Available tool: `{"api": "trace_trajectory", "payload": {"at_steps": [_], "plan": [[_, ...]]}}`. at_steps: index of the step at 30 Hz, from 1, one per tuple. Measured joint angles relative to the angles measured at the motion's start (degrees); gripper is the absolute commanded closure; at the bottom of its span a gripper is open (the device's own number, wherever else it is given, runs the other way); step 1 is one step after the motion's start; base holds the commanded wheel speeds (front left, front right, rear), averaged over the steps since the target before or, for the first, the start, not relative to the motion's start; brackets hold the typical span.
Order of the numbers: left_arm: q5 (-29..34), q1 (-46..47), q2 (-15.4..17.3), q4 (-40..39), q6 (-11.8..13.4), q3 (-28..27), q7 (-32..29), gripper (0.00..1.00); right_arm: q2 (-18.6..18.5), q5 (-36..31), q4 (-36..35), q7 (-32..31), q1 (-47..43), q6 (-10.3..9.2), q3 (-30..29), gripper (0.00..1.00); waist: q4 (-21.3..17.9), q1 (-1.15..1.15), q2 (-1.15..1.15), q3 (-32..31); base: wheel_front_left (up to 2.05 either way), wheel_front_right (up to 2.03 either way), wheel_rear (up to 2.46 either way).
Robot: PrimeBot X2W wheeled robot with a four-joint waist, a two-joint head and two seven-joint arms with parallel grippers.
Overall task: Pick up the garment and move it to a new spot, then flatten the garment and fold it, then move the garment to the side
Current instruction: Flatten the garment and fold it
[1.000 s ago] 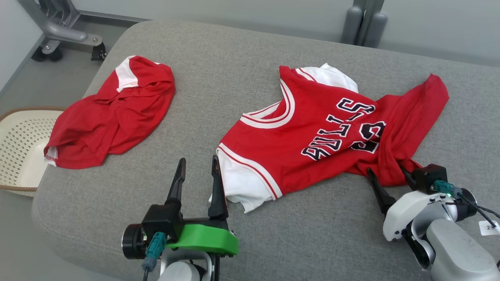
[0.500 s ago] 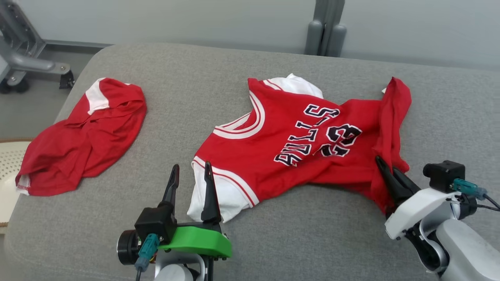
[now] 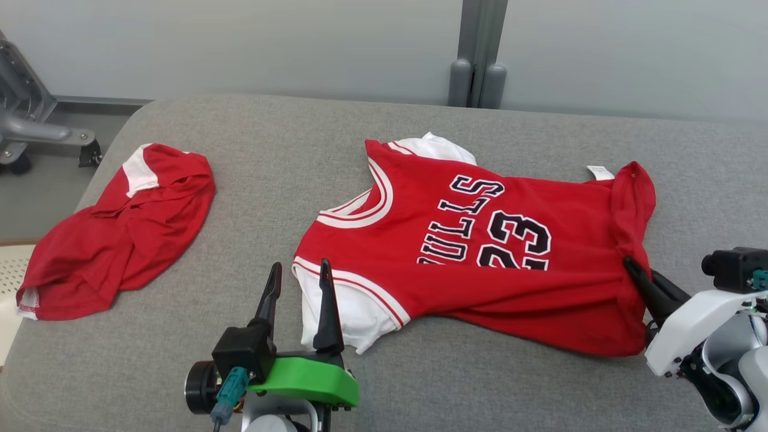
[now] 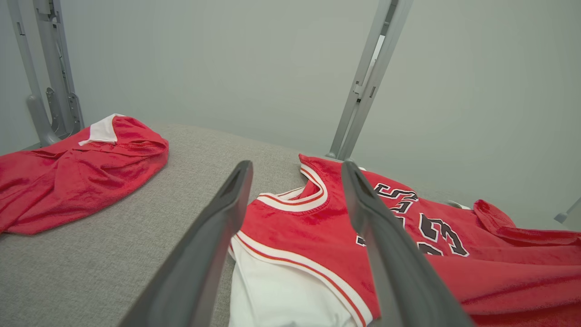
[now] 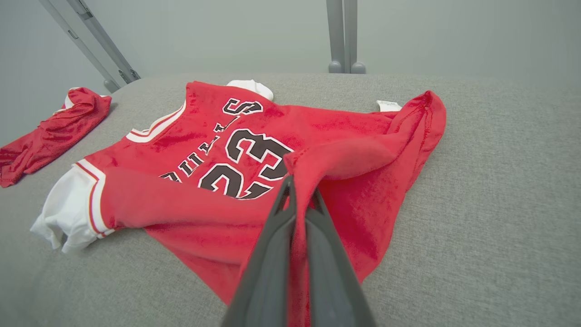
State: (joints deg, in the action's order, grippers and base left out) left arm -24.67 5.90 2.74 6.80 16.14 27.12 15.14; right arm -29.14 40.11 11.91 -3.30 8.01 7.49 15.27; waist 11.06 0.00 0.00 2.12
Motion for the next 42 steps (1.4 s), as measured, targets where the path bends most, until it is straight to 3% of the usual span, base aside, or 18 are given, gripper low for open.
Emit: {"api": "trace_trajectory", "payload": {"at_steps": [4, 5, 6, 11, 17, 24, 34, 42], "plan": [[0.0, 0.3, 0.0, -0.2, 0.4, 0.6, 0.0, 0.0, 0.1, -0.6, 6.2, -1.2, 3.8, 0.0, -0.5, 1.0, 1.3, 0.0, 0.0, 1.5, 0.0, 0.0, 0.0], [0.0, 0.4, 0.0, -0.3, 0.5, 0.7, 0.0, 0.0, -0.1, -1.1, 8.0, -1.1, 4.7, 0.0, -0.5, 0.78, 1.5, 0.0, 0.0, 1.9, 0.0, 0.0, 0.0], [0.0, 0.6, 0.0, -0.3, 0.6, 0.7, 0.0, 0.0, -0.2, -2.8, 10.3, -0.3, 5.7, 0.01, -0.4, 0.0, 1.8, 0.0, 0.0, 2.3, 0.0, 0.0, 0.0], [0.0, 0.8, 0.0, 0.0, 1.0, 0.4, 0.0, 0.0, 0.8, -4.6, 18.2, 3.2, 9.2, 0.0, -0.9, 0.0, 2.7, 0.0, 0.0, 3.5, 0.0, 0.0, 0.0], [0.1, 0.6, 0.0, 1.3, 1.1, -2.1, 0.0, 0.0, 2.1, -5.2, 20.0, 8.5, 8.4, 0.0, -2.2, 0.0, 0.9, 0.0, 0.0, 3.2, 0.0, 0.0, 0.0], [0.6, -0.7, 0.0, 4.1, -0.8, -4.6, 0.0, 0.0, 6.7, -2.4, 12.6, 14.8, 0.2, 0.0, -5.2, 0.0, -3.1, 0.0, 0.0, 1.5, 0.0, 0.0, 0.0], [4.0, -4.1, 0.0, 15.0, -2.0, -5.6, 0.0, 0.0, 14.4, -5.6, -0.3, 18.1, -8.6, 0.0, -8.3, 0.0, -7.8, 0.0, 0.0, -1.3, 0.0, 0.0, 0.0], [2.1, -1.8, 0.0, 20.9, -1.5, -3.4, 0.0, 0.0, 14.8, -8.3, -2.9, 17.4, -9.0, 0.0, -8.8, 0.0, -9.7, 0.0, 0.0, -1.9, 0.0, 0.0, 0.0]]}}
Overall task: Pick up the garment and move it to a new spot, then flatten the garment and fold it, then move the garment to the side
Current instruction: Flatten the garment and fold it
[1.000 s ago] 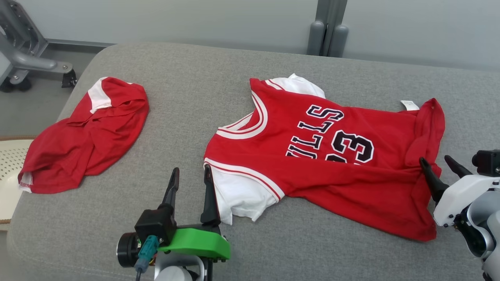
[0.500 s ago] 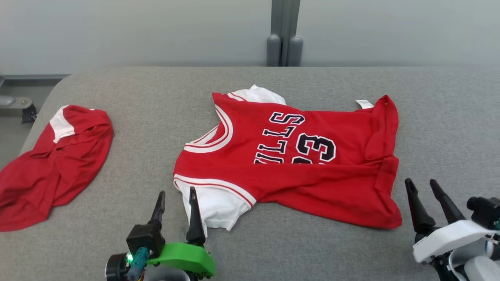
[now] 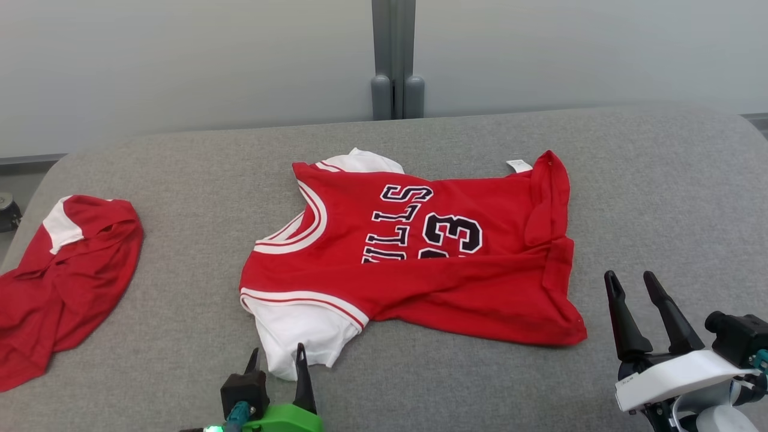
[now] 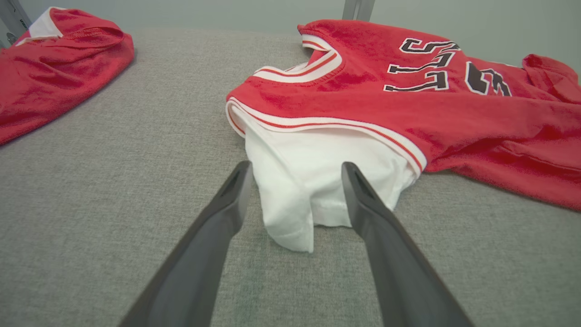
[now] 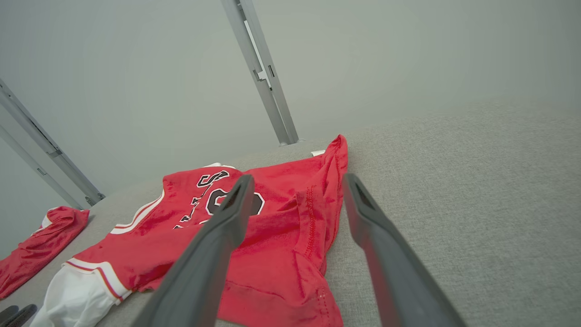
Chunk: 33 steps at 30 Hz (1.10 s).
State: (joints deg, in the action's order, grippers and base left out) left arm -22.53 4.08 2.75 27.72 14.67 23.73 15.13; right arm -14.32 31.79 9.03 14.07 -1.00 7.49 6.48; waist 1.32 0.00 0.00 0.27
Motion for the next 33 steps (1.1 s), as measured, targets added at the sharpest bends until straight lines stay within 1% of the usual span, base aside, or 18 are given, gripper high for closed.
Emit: {"api": "trace_trajectory", "payload": {"at_steps": [1, 3, 7, 11, 16, 17, 18, 19, 25, 27, 30, 33], "plan": [[-0.2, 0.5, 0.0, 1.3, 0.5, 0.5, 0.0, 0.0, 0.0, -0.2, -0.1, -0.2, 0.0, 0.0, -0.1, 0.0, -0.2, 0.0, 0.0, 0.1, 0.0, 0.0, 0.0], [-1.2, 2.3, 0.0, 5.6, 2.4, 1.7, 0.0, 0.0, 0.0, -0.2, -0.3, -0.4, 0.1, 0.0, -0.2, 0.0, -0.6, 0.0, 0.0, 0.5, 0.0, 0.0, 0.0], [-3.8, 5.7, 0.0, 11.4, 3.9, 4.3, 0.0, 0.0, 0.0, -0.3, -0.5, -0.9, 0.1, 0.0, 0.0, 0.0, -1.5, 0.0, 0.0, 1.2, 0.0, 0.0, 0.0], [-5.7, 7.9, 0.0, 14.5, 5.0, 6.2, 0.0, 0.0, 0.0, -0.3, -0.5, -1.0, 0.2, 0.0, -0.2, 0.0, -2.1, 0.0, 0.0, 1.6, 0.0, 0.0, 0.0], [-6.7, 8.5, 0.0, 16.4, 5.2, 7.5, 0.0, 0.0, 0.0, -0.4, -0.1, -1.1, 0.2, 0.0, -0.2, 0.0, -2.0, 0.0, 0.0, 1.5, 0.0, 0.0, 0.0], [-6.7, 8.5, 0.0, 16.5, 5.3, 7.5, 0.0, 0.42, 0.0, -0.4, 0.0, -1.1, 0.2, 0.0, -0.2, 0.0, -1.9, 0.0, 0.0, 1.3, 0.0, 0.0, 0.0], [-7.0, 8.5, 0.0, 16.5, 5.3, 7.6, 0.0, 0.65, 0.0, -0.5, 0.1, -1.1, 0.2, 0.0, -0.2, 0.0, -1.8, 0.0, 0.0, 1.2, 0.0, 0.0, 0.0], [-7.2, 8.5, 0.0, 16.4, 5.3, 7.6, 0.0, 1.0, 0.0, -0.7, 0.2, -1.2, 0.1, 0.0, -0.3, 0.0, -1.6, 0.0, 0.0, 1.1, 0.0, 0.0, 0.0], [-6.3, 7.7, 0.0, 13.6, 5.0, 6.4, 0.0, 1.0, 0.4, -1.3, 1.7, -1.5, -0.2, 0.0, -0.3, 0.0, 0.1, 0.0, 0.0, 0.4, 0.0, 0.0, 0.0], [-5.7, 6.9, 0.0, 10.2, 4.8, 4.6, 0.0, 1.0, 0.6, -2.1, 3.0, -1.6, -0.5, 0.0, -0.7, 0.0, 0.9, 0.0, 0.0, 0.1, 0.0, 0.0, 0.0], [-4.9, 5.5, 0.0, 3.5, 3.4, 1.6, 0.0, 1.0, 1.3, -3.7, 5.5, -2.0, -0.7, 0.0, -1.5, 0.0, 2.0, 0.0, 0.0, -0.3, 0.0, 0.0, 0.0], [-3.4, 3.1, 0.0, -1.6, 3.0, -0.8, 0.0, 1.0, 2.5, -4.5, 8.6, -3.4, -0.8, 0.0, -1.5, 0.0, 3.1, 0.0, 0.0, -0.5, 0.0, 0.0, 0.0]]}}
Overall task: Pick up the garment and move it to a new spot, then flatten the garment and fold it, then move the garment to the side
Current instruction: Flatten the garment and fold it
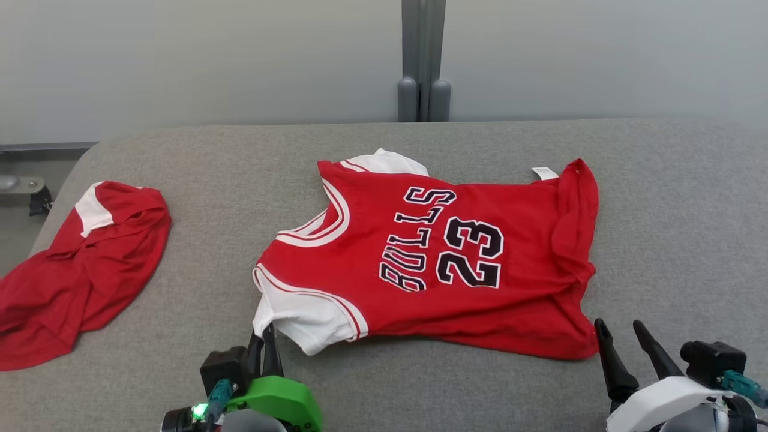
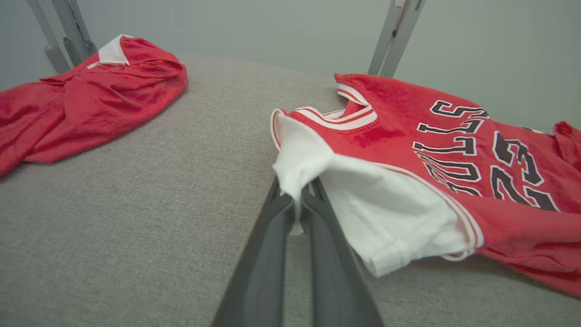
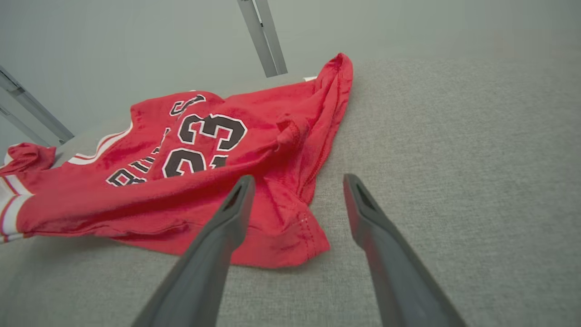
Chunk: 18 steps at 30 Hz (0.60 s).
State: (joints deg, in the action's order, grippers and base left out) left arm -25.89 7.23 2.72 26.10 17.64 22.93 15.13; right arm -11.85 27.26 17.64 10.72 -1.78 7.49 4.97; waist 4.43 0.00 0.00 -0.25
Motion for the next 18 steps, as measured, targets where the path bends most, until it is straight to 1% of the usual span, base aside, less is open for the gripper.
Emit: {"api": "trace_trajectory", "payload": {"at_steps": [3, 7, 13, 18], "plan": [[1.0, -1.6, 0.0, -2.5, -0.4, -0.6, 0.0, 1.0, 0.9, -0.4, 3.2, -0.8, 0.0, 0.0, 0.3, 0.0, 1.0, 0.0, 0.0, -0.1, 0.0, 0.0, 0.0], [1.3, -2.0, 0.0, -3.8, -0.9, 0.3, 0.0, 1.0, 1.3, -0.8, 6.5, -1.2, 1.6, 0.0, 1.6, 0.0, 1.8, 0.0, 0.0, 0.0, 0.0, 0.0, 0.0], [1.3, -1.9, 0.0, -4.5, -0.8, 2.3, 0.0, 1.0, 0.8, -0.7, 11.6, -2.6, 4.5, 0.0, 3.3, 0.0, 2.2, 0.0, 0.0, 1.1, 0.0, 0.0, 0.0], [1.3, -1.4, 0.0, -4.2, -0.7, 3.5, 0.0, 1.0, 0.5, -0.8, 15.9, -2.5, 7.2, 0.0, 4.6, 0.0, 2.2, 0.0, 0.0, 2.0, 0.0, 0.0, 0.0]]}}
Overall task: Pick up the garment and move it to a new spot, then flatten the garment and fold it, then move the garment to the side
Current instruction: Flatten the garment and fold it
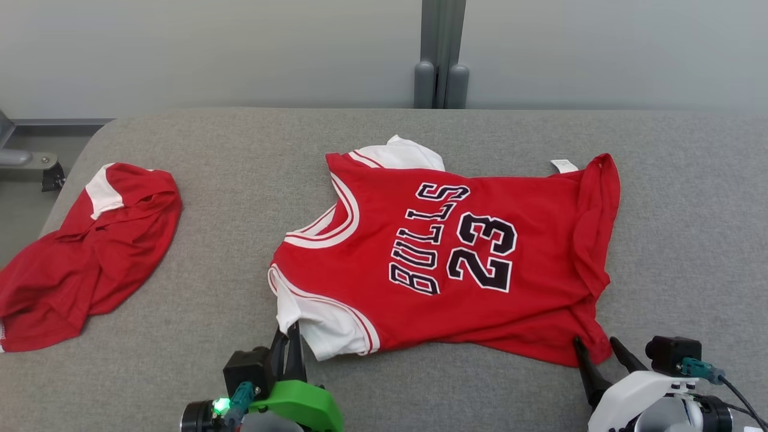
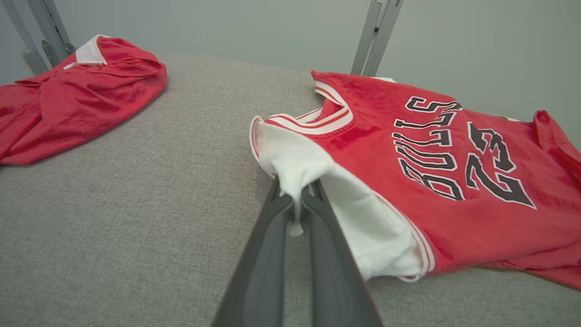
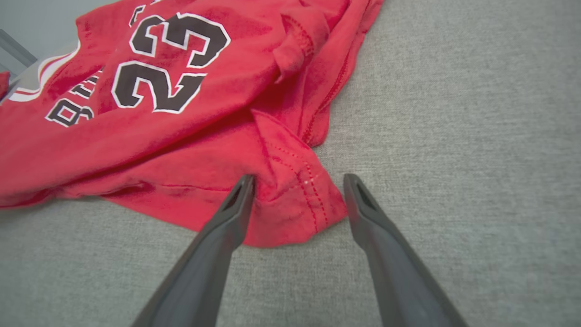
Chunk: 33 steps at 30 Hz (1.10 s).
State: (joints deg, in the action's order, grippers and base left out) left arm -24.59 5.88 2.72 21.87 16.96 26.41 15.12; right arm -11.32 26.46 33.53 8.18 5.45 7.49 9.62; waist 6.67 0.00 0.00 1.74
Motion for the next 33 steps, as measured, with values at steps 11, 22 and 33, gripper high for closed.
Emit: {"api": "trace_trajectory", "payload": {"at_steps": [11, 22, 33], "plan": [[-0.1, 0.1, 0.0, 0.5, 0.2, 0.0, 0.0, 1.0, -1.0, 0.8, 2.3, 2.6, 1.5, 0.0, 3.1, 1.0, -0.1, 0.0, 0.0, -0.3, 0.0, 0.0, 0.0], [-6.3, 0.8, 0.0, -2.0, -3.0, -3.6, 0.0, 1.0, -7.0, 7.2, -14.8, 3.5, -1.7, 0.0, 6.3, 1.0, -1.7, 0.0, 0.0, -2.3, 0.0, 0.0, 0.0], [-15.2, 14.4, 0.3, -14.7, -6.9, -9.6, -6.9, 1.0, -13.1, 14.1, -36.4, -4.3, 3.6, 0.0, -1.5, 1.0, -4.9, 0.0, 0.0, -4.2, 0.0, 0.0, 0.0]]}}
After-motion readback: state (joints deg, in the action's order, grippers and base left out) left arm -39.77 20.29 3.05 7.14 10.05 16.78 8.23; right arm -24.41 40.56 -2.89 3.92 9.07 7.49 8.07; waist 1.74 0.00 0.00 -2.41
